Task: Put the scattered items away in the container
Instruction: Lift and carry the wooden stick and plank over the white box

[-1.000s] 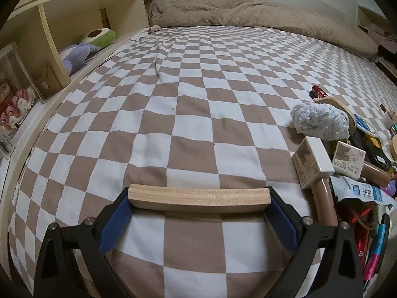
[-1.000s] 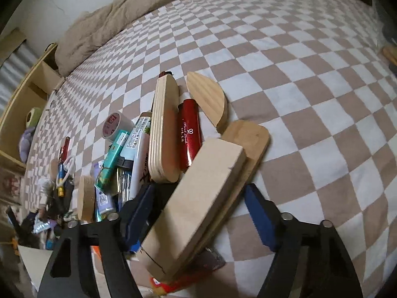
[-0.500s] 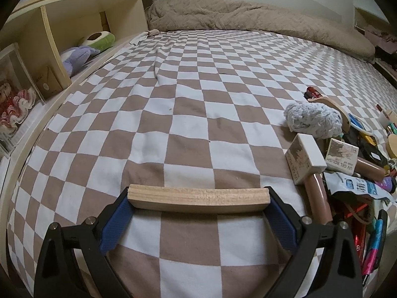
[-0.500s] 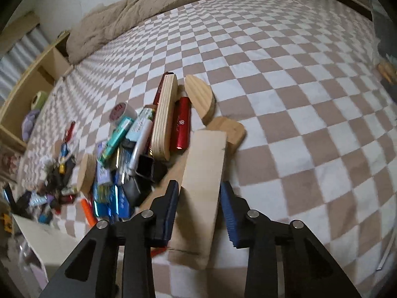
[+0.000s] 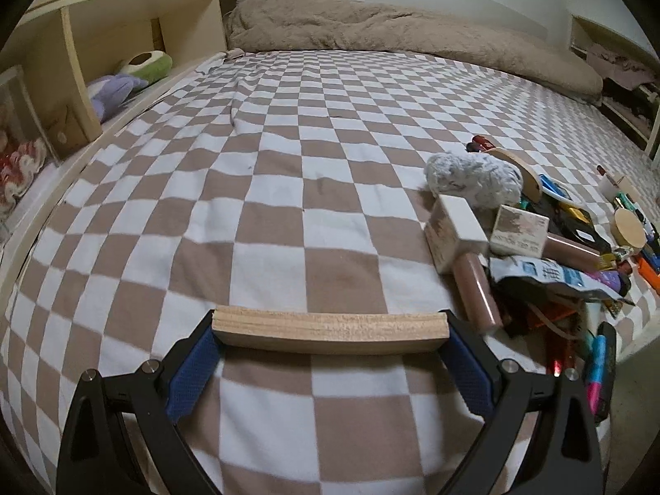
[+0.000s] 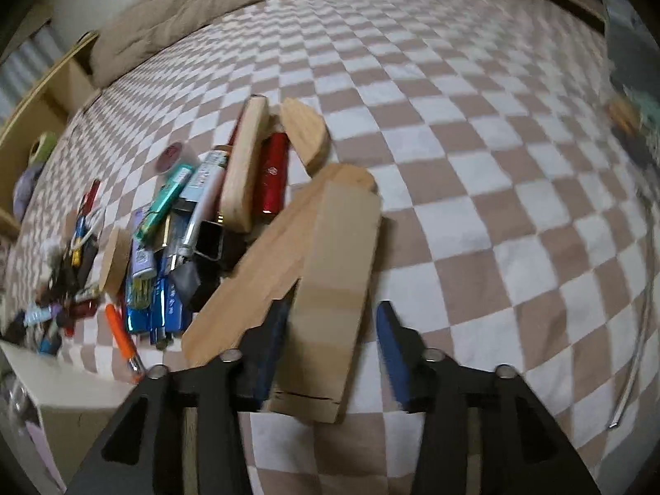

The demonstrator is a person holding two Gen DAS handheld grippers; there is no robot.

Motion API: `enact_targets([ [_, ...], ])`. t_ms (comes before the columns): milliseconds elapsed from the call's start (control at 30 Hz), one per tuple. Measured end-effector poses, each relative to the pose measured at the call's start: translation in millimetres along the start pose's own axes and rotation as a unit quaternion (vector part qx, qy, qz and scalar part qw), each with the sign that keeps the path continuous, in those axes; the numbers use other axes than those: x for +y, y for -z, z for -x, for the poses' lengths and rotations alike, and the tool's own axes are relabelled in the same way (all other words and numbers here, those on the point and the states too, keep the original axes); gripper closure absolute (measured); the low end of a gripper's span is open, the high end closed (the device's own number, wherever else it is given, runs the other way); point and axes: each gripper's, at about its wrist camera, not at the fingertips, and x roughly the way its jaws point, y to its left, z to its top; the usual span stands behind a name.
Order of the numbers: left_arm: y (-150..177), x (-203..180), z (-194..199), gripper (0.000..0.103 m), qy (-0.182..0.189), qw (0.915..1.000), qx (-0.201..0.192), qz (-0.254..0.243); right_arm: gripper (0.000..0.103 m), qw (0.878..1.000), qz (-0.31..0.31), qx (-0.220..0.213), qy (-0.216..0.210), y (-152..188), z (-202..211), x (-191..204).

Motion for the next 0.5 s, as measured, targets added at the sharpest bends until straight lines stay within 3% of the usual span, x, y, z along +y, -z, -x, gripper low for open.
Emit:
enact_targets([
  [167,4.0,-7.9,-0.8,0.004,-0.019,0.9998,-0.001,-0.008,0.054,0.999,0.007,-0.031,0.001,4.3,-5.1,-0.3],
  [267,4.9,-7.5,-1.5,0.004,-0.022,0.9997,-0.005,-0.007,0.060,0.998,0.000,-0.053,-0.015,8.9,-1.8,-6.8],
  [500,6.8,-14.2,-0.5,0.004,-0.051,0.9986,-0.003,-0.012,0.064,0.995,-0.031,-0.076,-0.051,24.0,12.4,-18.2],
])
